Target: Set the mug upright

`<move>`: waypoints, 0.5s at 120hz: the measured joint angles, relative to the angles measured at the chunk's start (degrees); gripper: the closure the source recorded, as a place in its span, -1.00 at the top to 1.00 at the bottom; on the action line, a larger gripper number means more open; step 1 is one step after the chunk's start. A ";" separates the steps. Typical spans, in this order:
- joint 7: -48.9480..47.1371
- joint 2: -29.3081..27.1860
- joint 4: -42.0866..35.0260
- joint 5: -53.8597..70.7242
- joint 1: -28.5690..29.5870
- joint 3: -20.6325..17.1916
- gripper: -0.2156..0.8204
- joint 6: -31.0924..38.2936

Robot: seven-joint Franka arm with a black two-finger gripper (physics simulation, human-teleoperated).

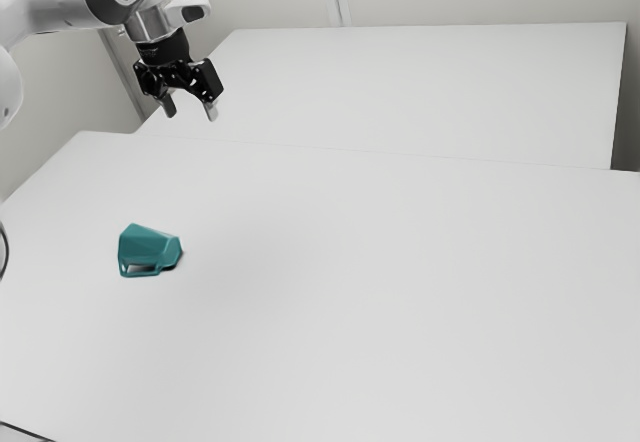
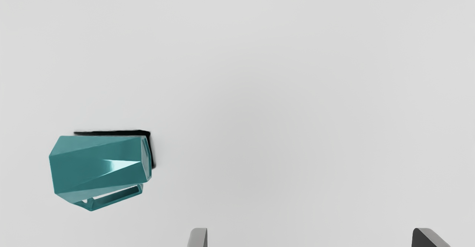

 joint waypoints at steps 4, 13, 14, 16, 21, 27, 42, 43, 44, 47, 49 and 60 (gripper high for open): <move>0.06 0.01 0.00 -0.01 0.00 0.00 0.58 0.04; 0.16 -0.01 0.00 0.00 0.00 0.00 0.58 0.09; 0.17 -0.02 0.00 0.00 0.00 0.00 0.58 0.10; 0.19 -0.01 0.00 0.00 0.00 0.00 0.58 0.11; 0.24 -0.01 0.00 -0.01 0.00 0.00 0.58 0.13; 0.30 0.01 -0.05 -0.01 -0.03 0.05 0.58 0.15; 0.44 -0.18 -0.30 -0.16 0.00 0.20 0.58 0.09; 0.45 -0.19 -0.34 -0.26 -0.03 0.27 0.58 0.10; 0.46 -0.21 -0.42 -0.44 -0.08 0.39 0.58 0.12; 0.49 -0.29 -0.74 -1.42 -0.30 1.17 0.58 0.18; 0.52 -0.33 -0.97 -2.33 -0.47 2.07 0.58 0.20; 1.41 -0.47 -1.74 -7.76 0.10 7.36 0.58 0.05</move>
